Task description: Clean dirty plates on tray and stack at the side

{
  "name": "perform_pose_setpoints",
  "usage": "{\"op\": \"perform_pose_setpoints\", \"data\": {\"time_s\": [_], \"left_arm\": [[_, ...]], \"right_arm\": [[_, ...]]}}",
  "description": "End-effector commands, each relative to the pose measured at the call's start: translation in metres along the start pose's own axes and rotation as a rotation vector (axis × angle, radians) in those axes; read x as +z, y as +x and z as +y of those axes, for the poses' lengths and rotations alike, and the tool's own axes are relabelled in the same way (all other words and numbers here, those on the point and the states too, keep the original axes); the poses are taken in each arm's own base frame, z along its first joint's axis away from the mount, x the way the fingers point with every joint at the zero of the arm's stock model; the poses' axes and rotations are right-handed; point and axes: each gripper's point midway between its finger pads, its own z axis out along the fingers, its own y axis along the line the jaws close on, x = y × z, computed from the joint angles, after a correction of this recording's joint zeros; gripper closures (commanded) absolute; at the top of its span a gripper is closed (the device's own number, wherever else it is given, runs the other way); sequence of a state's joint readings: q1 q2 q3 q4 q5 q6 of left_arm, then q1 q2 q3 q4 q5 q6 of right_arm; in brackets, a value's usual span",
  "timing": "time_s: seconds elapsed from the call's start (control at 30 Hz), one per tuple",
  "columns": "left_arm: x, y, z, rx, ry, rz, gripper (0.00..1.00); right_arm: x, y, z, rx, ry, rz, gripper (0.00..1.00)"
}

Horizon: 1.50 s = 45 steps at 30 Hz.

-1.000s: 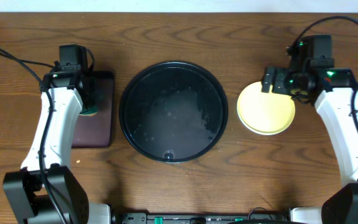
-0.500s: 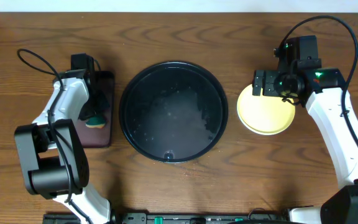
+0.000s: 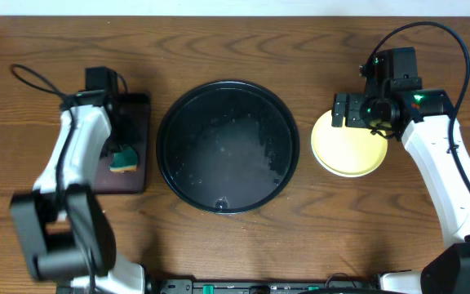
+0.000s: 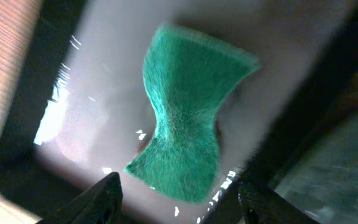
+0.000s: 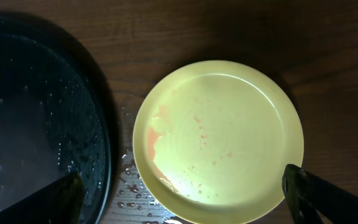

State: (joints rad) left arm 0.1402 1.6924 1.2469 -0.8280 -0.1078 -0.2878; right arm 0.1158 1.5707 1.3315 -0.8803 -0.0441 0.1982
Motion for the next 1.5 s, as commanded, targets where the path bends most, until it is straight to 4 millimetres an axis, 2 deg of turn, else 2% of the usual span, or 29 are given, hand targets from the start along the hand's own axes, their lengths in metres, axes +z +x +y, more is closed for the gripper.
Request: {"op": "perform_pose_setpoints", "data": {"time_s": [0.0,0.1,0.17,0.3,0.43,0.6,0.8,0.93,1.0,1.17,1.47], "left_arm": [[-0.063,-0.023,-0.007,-0.025,0.119,-0.165,0.35],[-0.098,-0.021,-0.02,-0.031,0.245,-0.225,0.27],[-0.116,-0.02,-0.021,-0.03,0.289,-0.266,0.26],[-0.136,-0.02,-0.018,-0.059,0.313,-0.315,0.25],[-0.138,-0.02,-0.017,-0.06,0.315,-0.323,0.25],[-0.138,-0.019,-0.017,-0.06,0.315,-0.321,0.25],[-0.138,-0.019,-0.017,-0.06,0.315,-0.321,0.25],[-0.138,-0.019,-0.017,-0.06,0.315,-0.321,0.24],[-0.138,-0.019,-0.017,-0.06,0.315,-0.321,0.24],[-0.138,-0.019,-0.017,-0.06,0.315,-0.321,0.24],[-0.138,-0.019,-0.017,-0.06,0.315,-0.321,0.24]], "right_arm": [[-0.008,-0.006,0.002,-0.014,0.008,-0.028,0.01],[-0.02,-0.011,0.003,-0.014,0.001,-0.063,0.01],[-0.034,-0.015,0.005,-0.015,-0.007,-0.101,0.01],[-0.073,-0.022,0.008,-0.019,-0.028,-0.208,0.01],[-0.127,-0.024,0.011,-0.024,-0.058,-0.352,0.01],[-0.191,-0.016,0.012,-0.03,-0.093,-0.523,0.01],[-0.245,-0.001,0.011,-0.035,-0.123,-0.673,0.01],[-0.259,0.015,0.007,-0.038,-0.121,-0.694,0.01],[-0.263,0.022,-0.001,-0.05,-0.073,-0.702,0.01],[-0.264,0.03,-0.016,-0.023,0.001,-0.694,0.01],[-0.237,0.038,-0.024,0.007,-0.012,-0.729,0.01]]}}
